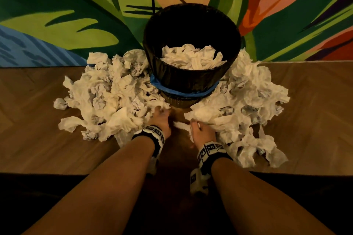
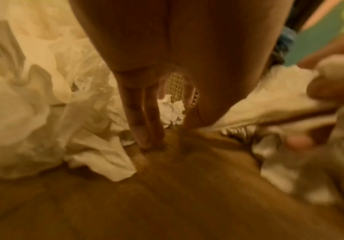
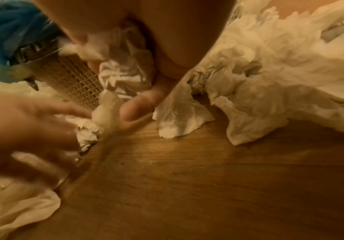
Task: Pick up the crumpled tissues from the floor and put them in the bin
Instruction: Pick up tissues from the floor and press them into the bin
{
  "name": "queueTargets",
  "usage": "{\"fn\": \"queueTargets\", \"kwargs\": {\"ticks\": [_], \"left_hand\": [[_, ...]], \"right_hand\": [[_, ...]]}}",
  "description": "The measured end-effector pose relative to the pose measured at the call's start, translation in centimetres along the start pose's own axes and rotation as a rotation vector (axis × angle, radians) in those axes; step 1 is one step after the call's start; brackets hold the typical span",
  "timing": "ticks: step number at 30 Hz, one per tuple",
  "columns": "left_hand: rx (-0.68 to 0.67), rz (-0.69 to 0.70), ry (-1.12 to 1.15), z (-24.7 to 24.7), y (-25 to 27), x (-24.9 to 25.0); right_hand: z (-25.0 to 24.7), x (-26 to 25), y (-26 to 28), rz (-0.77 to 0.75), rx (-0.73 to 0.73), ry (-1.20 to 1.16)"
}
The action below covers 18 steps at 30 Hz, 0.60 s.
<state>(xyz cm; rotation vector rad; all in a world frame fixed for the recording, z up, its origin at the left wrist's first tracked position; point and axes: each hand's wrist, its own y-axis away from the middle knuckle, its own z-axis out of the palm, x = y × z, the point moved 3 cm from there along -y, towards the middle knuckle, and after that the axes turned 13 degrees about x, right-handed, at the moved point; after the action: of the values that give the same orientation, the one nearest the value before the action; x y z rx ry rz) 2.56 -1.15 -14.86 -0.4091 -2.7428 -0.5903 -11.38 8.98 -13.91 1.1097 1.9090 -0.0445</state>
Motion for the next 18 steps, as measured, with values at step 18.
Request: {"fn": "queueTargets", "kwargs": {"ticks": [18], "left_hand": [[0.165,0.275,-0.063,-0.8,3.6,-0.4]], "right_hand": [[0.8,-1.4,-0.9,0.012,0.112,-0.134]]}}
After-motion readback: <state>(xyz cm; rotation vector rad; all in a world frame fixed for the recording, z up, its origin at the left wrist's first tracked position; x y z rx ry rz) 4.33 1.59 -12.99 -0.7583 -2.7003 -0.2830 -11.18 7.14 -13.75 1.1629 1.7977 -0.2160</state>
